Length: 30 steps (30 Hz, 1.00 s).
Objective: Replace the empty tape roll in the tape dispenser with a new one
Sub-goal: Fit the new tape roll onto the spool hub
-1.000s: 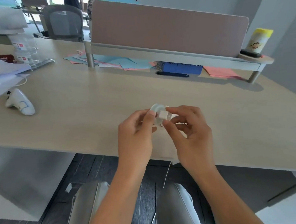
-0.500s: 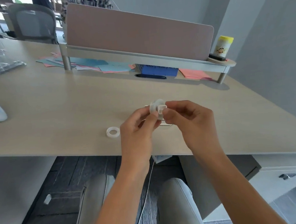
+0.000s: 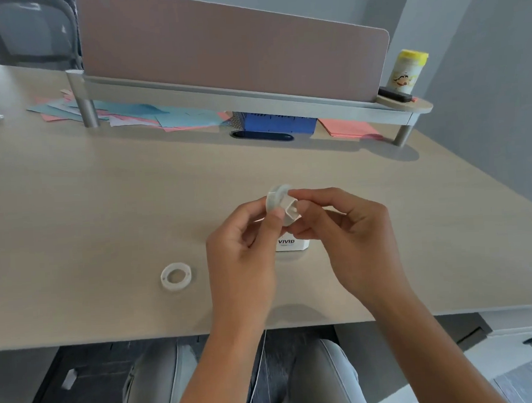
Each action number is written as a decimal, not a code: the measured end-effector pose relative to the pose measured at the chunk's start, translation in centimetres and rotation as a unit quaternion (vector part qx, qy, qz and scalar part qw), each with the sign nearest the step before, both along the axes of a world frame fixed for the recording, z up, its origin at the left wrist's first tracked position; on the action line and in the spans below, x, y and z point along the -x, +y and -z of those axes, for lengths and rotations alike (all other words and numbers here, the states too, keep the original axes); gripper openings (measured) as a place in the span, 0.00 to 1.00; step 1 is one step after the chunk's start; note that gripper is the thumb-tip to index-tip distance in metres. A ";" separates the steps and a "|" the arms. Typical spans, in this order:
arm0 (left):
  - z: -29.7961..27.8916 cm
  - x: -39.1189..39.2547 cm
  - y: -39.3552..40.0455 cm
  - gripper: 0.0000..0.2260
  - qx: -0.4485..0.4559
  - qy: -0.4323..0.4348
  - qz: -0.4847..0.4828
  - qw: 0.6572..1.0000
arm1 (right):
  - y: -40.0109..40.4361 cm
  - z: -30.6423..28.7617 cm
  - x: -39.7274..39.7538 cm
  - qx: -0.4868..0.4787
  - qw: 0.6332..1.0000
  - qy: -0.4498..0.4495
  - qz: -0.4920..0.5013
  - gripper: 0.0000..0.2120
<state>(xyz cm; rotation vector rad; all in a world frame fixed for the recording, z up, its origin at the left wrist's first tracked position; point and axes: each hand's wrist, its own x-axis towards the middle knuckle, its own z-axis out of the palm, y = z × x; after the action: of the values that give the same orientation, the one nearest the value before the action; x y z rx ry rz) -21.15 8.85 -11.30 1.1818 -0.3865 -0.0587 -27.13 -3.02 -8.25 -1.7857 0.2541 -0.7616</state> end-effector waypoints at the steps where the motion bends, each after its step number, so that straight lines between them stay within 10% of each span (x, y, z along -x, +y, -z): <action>1: 0.0 -0.4 -0.4 0.07 -0.001 -0.001 -0.002 1.000 | -0.3 0.1 -0.5 -0.007 1.000 0.001 -0.005 0.09; 21: 1.4 -0.1 -1.6 0.07 -0.030 -0.017 -0.029 0.999 | -2.2 1.1 -0.7 -0.317 0.943 0.035 -0.098 0.08; 30: 1.6 1.9 -1.5 0.08 -0.056 -0.052 -0.040 0.996 | -1.8 0.9 1.7 -0.137 0.990 0.006 -0.033 0.07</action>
<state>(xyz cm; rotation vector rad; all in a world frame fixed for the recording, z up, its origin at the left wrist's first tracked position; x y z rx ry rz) -23.04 7.36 -12.92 1.3140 -0.4322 0.0512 -28.82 -4.82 -9.18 -1.5313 0.2926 -0.6357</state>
